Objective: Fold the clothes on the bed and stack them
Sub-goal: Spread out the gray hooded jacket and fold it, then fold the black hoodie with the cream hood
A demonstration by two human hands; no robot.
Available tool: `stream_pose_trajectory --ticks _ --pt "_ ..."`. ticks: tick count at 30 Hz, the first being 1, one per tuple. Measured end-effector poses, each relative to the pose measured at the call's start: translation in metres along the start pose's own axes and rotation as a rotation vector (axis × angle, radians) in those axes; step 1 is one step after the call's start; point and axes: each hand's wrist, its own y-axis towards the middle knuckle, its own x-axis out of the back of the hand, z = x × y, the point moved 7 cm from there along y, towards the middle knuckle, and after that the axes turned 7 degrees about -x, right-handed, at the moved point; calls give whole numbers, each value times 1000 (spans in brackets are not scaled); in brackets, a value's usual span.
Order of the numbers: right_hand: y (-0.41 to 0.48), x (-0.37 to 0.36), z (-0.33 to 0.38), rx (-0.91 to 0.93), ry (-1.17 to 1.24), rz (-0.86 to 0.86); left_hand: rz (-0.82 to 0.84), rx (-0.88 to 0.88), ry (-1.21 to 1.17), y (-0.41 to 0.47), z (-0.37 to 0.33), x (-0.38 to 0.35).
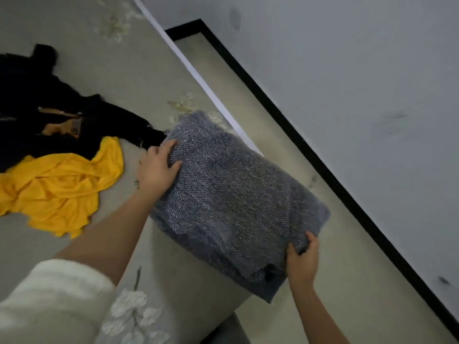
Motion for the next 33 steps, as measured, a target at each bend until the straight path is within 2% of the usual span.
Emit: stream_pose_trajectory --ticks 2,4,5,7,9,11,13,16,26,29,33 --pt "11 -11 -28 -65 -192 37 191 101 145 -7 -6 -40" --pt "19 -13 -39 -91 -434 24 346 92 210 -27 -15 -75" --pt "20 -18 -35 0 -537 36 411 45 246 -39 -20 -90" --pt "20 -41 -27 242 -703 181 543 -29 310 -63 -19 -114" --pt "23 -62 -29 359 -939 312 641 -20 344 -80 -9 -126" --pt "24 -75 -16 455 -1032 323 666 7 358 -88 2 -123" --pt "21 -78 6 418 -997 319 642 41 349 -90 15 -109" --pt "15 -83 38 309 -781 291 540 143 293 -97 46 -75" --pt "-114 -179 112 679 -775 590 149 725 69 -244 203 62" --pt "-160 -202 116 747 -782 641 -12 800 -30 -290 236 94" --pt "-214 -225 112 836 -920 635 -164 815 -113 -336 268 123"
